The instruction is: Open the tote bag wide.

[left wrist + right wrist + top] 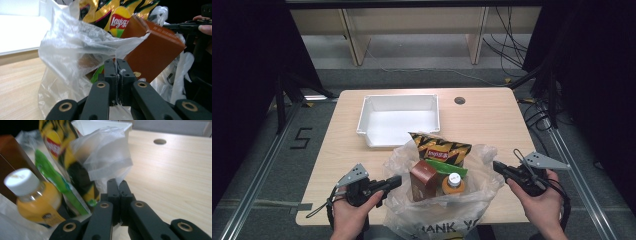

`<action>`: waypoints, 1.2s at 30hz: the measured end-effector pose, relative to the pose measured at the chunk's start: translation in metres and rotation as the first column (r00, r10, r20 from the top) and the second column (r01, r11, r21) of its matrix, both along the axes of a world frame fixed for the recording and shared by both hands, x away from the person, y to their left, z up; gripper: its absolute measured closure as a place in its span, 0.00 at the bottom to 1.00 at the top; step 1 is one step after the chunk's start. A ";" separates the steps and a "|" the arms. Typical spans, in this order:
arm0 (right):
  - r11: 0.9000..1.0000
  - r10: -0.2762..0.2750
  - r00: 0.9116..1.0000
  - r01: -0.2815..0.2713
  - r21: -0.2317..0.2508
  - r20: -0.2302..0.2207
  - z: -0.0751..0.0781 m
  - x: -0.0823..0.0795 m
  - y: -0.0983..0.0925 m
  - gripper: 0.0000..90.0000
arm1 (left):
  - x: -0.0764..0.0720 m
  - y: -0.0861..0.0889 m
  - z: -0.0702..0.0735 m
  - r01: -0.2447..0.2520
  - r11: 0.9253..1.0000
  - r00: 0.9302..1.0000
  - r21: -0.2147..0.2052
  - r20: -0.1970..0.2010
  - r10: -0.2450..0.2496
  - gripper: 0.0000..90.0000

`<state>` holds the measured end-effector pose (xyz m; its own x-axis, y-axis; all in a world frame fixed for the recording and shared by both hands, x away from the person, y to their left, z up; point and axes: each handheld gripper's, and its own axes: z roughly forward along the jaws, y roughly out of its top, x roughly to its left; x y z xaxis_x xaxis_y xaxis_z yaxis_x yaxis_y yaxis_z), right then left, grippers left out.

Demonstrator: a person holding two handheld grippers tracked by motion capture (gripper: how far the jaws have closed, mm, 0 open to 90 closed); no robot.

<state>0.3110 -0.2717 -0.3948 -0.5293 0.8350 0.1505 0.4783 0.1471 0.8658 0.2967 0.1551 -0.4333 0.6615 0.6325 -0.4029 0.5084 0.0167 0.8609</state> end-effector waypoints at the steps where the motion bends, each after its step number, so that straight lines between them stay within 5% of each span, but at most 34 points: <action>1: 1.000 -0.002 1.000 0.002 -0.024 -0.018 -0.003 0.001 0.000 1.00 | 0.000 0.000 -0.002 0.004 1.000 1.000 0.006 -0.001 -0.004 0.96; 6: 0.993 0.030 0.998 -0.035 -0.113 -0.049 -0.017 0.004 0.003 1.00 | 0.003 0.002 -0.012 0.004 1.000 0.999 0.018 -0.040 -0.004 0.96; 7: 0.994 0.021 0.995 -0.031 -0.108 -0.097 -0.021 0.004 0.006 1.00 | 0.003 0.002 -0.014 -0.001 1.000 0.999 0.020 -0.053 0.002 0.96; 11: 0.990 0.036 0.989 -0.055 -0.132 -0.142 -0.030 0.008 0.007 1.00 | 0.007 0.003 -0.023 0.009 0.999 0.996 0.033 -0.086 -0.006 0.97; 13: 0.976 0.081 0.990 -0.102 -0.192 -0.116 -0.035 0.015 0.001 1.00 | 0.012 0.005 -0.030 0.011 0.999 0.994 0.035 -0.113 -0.007 0.97; 19: 0.964 0.067 0.981 -0.112 -0.243 -0.184 -0.049 0.027 -0.005 1.00 | 0.022 0.011 -0.048 0.013 0.998 0.983 0.069 -0.184 0.000 0.98; 20: 0.958 0.074 0.973 -0.130 -0.255 -0.221 -0.050 0.027 -0.006 1.00 | 0.024 0.011 -0.050 0.020 0.997 0.981 0.073 -0.193 -0.005 0.98; 21: 0.965 0.058 0.969 -0.116 -0.235 -0.240 -0.052 0.029 -0.004 1.00 | 0.026 0.011 -0.053 0.024 0.996 0.979 0.081 -0.205 -0.007 0.98; 22: 0.956 0.082 0.970 -0.141 -0.257 -0.227 -0.055 0.032 -0.006 1.00 | 0.027 0.011 -0.055 0.024 0.996 0.977 0.089 -0.211 -0.005 0.98; 23: 0.961 0.085 0.978 -0.131 -0.242 -0.190 -0.061 0.034 -0.005 1.00 | 0.028 0.011 -0.057 0.031 0.995 0.975 0.098 -0.220 -0.009 0.98; 24: 0.948 0.089 0.966 -0.157 -0.276 -0.243 -0.058 0.034 -0.007 1.00 | 0.030 0.011 -0.060 0.035 0.994 0.971 0.106 -0.239 -0.009 0.98; 25: 0.963 0.066 0.966 -0.127 -0.239 -0.249 -0.062 0.035 -0.004 1.00 | 0.031 0.011 -0.062 0.038 0.993 0.969 0.113 -0.245 -0.009 0.98; 26: 0.965 0.045 0.959 -0.114 -0.235 -0.281 -0.062 0.033 -0.002 1.00 | 0.033 0.011 -0.065 0.044 0.992 0.966 0.120 -0.259 -0.011 0.99; 27: 0.960 0.048 0.952 -0.127 -0.250 -0.302 -0.062 0.034 -0.004 1.00 | 0.034 0.011 -0.067 0.044 0.992 0.962 0.120 -0.272 -0.010 0.99; 28: 0.960 0.050 0.965 -0.117 -0.253 -0.257 -0.067 0.037 -0.004 1.00 | 0.035 0.012 -0.069 0.046 0.992 0.955 0.115 -0.296 -0.010 0.99; 29: 0.952 0.054 0.958 -0.135 -0.276 -0.282 -0.067 0.037 -0.006 1.00 | 0.036 0.012 -0.071 0.047 0.992 0.950 0.118 -0.311 -0.009 0.99; 30: 0.956 0.049 0.952 -0.132 -0.262 -0.301 -0.067 0.037 -0.006 1.00 | 0.036 0.012 -0.072 0.047 0.992 0.947 0.119 -0.322 -0.006 0.99; 31: 0.956 0.034 0.937 -0.133 -0.263 -0.347 -0.066 0.036 -0.005 1.00 | 0.036 0.011 -0.073 0.047 0.991 0.945 0.122 -0.326 -0.005 0.99; 32: 0.950 0.036 0.941 -0.138 -0.282 -0.338 -0.068 0.037 -0.006 1.00 | 0.035 0.011 -0.073 0.051 0.990 0.944 0.129 -0.331 -0.006 0.98; 33: 0.956 0.029 0.951 -0.117 -0.269 -0.309 -0.072 0.037 -0.004 1.00 | 0.035 0.011 -0.073 0.054 0.989 0.944 0.135 -0.329 -0.007 0.98; 34: 0.952 0.040 0.934 -0.143 -0.270 -0.354 -0.068 0.036 -0.005 1.00 | 0.034 0.010 -0.072 0.053 0.989 0.945 0.137 -0.327 -0.005 0.98; 36: 0.956 0.028 0.944 -0.122 -0.268 -0.328 -0.070 0.037 -0.004 1.00 | 0.033 0.011 -0.070 0.055 0.988 0.950 0.141 -0.312 -0.008 0.97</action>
